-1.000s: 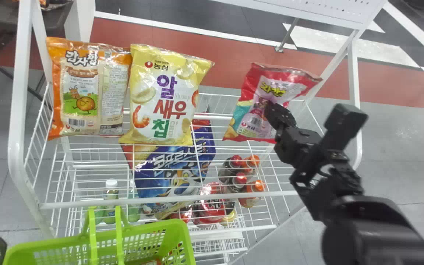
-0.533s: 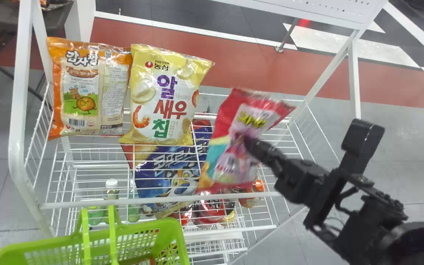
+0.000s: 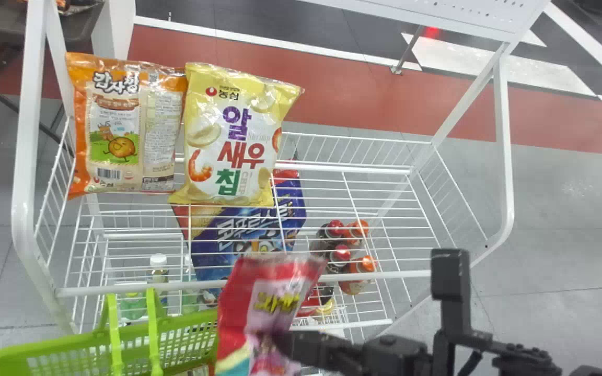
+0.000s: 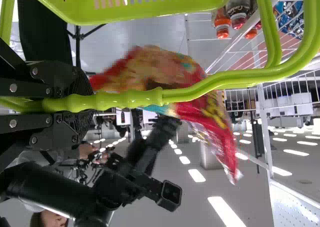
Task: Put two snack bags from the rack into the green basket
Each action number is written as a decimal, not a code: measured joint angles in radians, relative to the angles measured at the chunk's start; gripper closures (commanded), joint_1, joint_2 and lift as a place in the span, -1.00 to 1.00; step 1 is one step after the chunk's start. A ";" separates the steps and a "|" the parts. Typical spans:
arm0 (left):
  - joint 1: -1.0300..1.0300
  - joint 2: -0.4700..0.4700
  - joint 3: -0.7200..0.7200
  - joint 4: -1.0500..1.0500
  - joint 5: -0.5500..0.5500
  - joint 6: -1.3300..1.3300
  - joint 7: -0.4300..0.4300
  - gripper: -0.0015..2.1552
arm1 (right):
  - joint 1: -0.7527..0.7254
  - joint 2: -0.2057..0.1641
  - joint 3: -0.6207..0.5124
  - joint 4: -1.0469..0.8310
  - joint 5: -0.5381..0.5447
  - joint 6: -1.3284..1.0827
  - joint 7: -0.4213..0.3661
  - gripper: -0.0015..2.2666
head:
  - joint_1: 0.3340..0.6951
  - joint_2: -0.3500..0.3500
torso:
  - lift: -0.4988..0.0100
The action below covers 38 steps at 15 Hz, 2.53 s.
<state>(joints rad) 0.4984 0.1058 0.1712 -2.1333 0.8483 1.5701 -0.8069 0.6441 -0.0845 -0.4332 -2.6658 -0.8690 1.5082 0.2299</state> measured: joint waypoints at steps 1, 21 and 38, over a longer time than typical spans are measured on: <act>0.000 0.000 0.000 -0.003 0.000 0.000 0.000 0.27 | 0.001 0.001 0.012 0.000 -0.001 0.028 0.001 0.81 | 1.00 -1.00 | 0.94; 0.010 -0.002 0.008 -0.071 0.021 0.000 0.008 0.27 | -0.042 -0.008 0.403 0.361 0.297 -0.255 -0.022 -0.96 | 1.00 -0.44 | 0.94; -0.019 0.000 0.005 -0.027 0.020 0.000 -0.003 0.27 | 0.233 -0.019 0.335 0.245 0.570 -1.467 -0.059 -0.96 | 1.00 -1.00 | 0.94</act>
<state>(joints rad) 0.4796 0.1058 0.1759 -2.1603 0.8686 1.5701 -0.8098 0.8768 -0.1036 -0.0978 -2.4206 -0.2992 0.0408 0.1713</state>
